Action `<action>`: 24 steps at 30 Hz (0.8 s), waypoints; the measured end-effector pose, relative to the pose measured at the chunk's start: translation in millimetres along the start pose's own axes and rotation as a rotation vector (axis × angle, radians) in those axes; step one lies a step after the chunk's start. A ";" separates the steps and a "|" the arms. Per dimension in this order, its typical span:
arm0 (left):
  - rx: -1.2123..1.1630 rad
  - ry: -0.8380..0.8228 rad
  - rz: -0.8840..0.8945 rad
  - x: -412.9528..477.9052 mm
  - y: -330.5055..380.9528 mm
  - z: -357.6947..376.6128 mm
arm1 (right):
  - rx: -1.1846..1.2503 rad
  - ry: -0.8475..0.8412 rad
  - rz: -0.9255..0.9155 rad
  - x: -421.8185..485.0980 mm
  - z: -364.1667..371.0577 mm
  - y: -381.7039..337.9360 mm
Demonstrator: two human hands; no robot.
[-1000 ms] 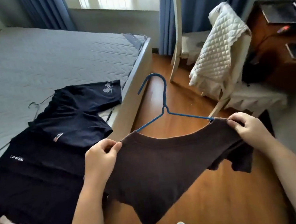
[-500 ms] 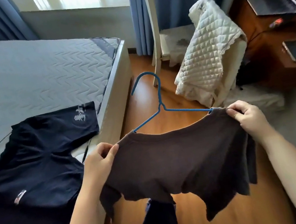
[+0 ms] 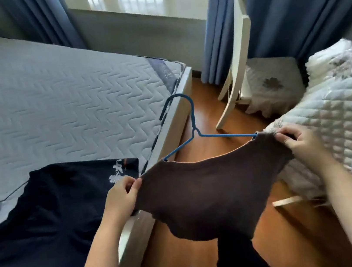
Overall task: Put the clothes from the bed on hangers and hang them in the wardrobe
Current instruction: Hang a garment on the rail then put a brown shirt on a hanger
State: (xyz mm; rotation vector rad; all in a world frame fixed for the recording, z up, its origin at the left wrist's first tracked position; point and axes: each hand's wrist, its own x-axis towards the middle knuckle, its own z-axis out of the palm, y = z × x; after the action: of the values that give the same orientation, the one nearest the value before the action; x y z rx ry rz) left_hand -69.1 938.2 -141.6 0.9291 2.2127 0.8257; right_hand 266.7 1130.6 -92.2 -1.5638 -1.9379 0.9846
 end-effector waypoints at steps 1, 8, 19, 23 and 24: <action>-0.008 0.026 -0.016 13.1 3.1 0.1 | -0.018 -0.027 -0.019 22.9 4.8 -2.7; -0.064 0.315 -0.190 97.4 35.7 4.7 | -0.136 -0.215 -0.256 209.2 49.4 -39.4; -0.082 0.779 -0.530 175.7 68.8 -2.6 | -0.288 -0.654 -0.544 421.3 166.8 -135.9; -0.097 0.884 -0.667 188.1 48.9 -9.8 | -0.362 -0.754 -0.665 453.1 232.1 -176.6; -0.100 0.900 -0.692 194.9 41.8 -13.2 | -0.402 -0.772 -0.690 459.9 247.3 -185.4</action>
State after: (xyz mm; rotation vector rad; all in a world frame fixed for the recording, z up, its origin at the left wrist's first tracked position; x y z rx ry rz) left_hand -174.8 1107.0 -157.1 -0.3891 2.8878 1.0971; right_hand -146.2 1496.3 -146.3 -0.5364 -3.0503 0.9844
